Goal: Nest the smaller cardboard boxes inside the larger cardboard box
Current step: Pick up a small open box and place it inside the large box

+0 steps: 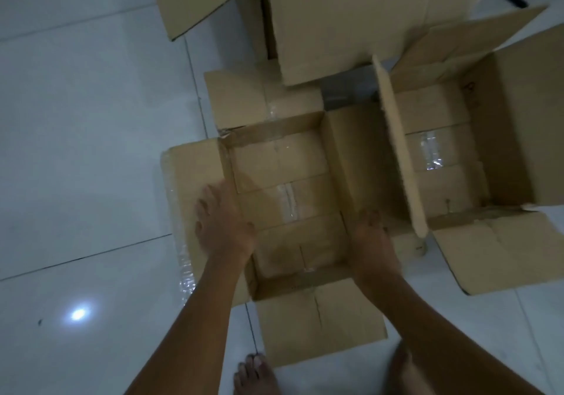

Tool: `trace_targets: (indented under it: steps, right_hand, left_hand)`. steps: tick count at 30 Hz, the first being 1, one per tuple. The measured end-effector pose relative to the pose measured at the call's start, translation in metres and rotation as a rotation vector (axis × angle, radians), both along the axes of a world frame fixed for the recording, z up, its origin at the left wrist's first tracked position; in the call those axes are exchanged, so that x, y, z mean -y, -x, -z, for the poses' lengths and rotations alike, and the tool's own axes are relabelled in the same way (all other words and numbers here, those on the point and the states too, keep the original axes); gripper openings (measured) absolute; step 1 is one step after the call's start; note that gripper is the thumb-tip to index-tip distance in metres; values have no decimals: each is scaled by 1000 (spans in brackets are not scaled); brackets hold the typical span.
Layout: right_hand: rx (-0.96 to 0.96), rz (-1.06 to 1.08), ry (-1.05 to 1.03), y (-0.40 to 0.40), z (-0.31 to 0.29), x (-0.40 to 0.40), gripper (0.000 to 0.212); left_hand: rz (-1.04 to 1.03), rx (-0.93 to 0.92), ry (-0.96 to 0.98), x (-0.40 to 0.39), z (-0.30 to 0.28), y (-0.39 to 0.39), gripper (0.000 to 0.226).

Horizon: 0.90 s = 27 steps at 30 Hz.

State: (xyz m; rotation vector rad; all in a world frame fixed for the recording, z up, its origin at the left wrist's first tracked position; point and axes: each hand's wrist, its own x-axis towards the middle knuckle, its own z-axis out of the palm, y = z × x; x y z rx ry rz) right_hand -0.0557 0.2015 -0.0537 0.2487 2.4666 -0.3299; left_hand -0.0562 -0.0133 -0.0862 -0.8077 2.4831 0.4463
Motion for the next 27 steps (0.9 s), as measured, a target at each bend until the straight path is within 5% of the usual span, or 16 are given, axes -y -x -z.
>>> trace_targets:
  steps: [3, 5, 9, 13, 18, 21, 27]
  right_hand:
    - [-96, -153, 117, -13, -51, -7, 19]
    - [-185, -75, 198, -19, -87, -21, 13]
    - [-189, 170, 168, -18, -142, -63, 24]
    - [-130, 292, 202, 0, -164, -84, 35]
    - [-32, 383, 230, 35, -152, -96, 51]
    - [-27, 359, 206, 57, -126, -113, 38]
    - [150, 138, 114, 87, -70, -172, 56]
  left_hand:
    - [87, -121, -60, -39, -34, 0, 78]
    - [219, -72, -219, -70, -62, -8, 73]
    - [319, 156, -492, -113, -124, -7, 66]
    - [362, 104, -502, -138, -172, 20, 57]
    - [320, 50, -530, -157, -186, 67, 54]
    - [249, -7, -522, -168, -174, 95, 59]
    - [113, -61, -476, -200, -120, 140, 83]
